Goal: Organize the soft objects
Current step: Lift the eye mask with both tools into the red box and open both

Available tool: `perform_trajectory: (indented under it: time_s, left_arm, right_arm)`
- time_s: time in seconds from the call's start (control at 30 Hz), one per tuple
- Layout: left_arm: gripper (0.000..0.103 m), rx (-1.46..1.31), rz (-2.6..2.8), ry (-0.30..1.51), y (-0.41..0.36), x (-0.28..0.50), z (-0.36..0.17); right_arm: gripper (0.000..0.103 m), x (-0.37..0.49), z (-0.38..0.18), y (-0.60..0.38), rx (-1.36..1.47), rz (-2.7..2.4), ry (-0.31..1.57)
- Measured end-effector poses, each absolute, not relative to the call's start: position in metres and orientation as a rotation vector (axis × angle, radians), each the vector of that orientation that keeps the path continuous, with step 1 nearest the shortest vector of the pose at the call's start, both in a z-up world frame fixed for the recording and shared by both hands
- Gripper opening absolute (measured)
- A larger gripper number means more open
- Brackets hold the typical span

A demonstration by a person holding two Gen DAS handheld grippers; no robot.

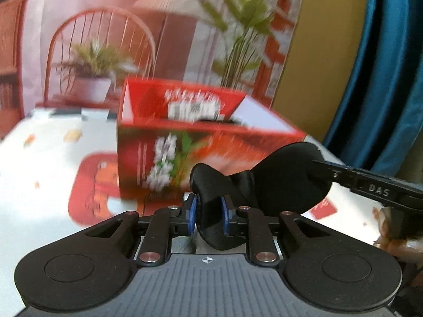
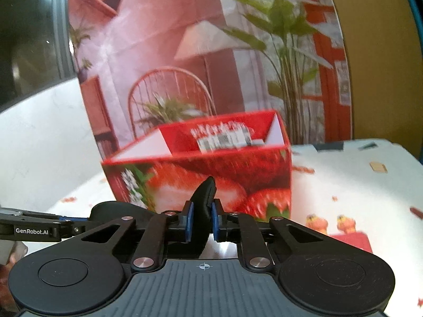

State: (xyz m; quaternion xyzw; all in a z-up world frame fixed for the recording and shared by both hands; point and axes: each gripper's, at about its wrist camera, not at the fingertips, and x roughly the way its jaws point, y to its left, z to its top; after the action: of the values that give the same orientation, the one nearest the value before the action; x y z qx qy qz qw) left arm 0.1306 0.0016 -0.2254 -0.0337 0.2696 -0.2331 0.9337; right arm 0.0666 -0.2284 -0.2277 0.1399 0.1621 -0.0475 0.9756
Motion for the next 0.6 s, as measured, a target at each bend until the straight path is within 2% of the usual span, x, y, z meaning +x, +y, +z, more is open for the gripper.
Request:
perform_trajectory:
  time_s: [0.37, 0.6]
  left_arm:
    - [0.020, 0.021, -0.482, 0.365, -0.016, 0.136, -0.141]
    - [0.020, 0.021, -0.451, 0.401, -0.024, 0.192, -0.129]
  right_arm:
    - [0.013, 0.079, -0.156, -0.251, 0.302, -0.055, 0.165]
    - [0.010, 0.128, -0.129, -0.270, 0.385, -0.026, 0.198]
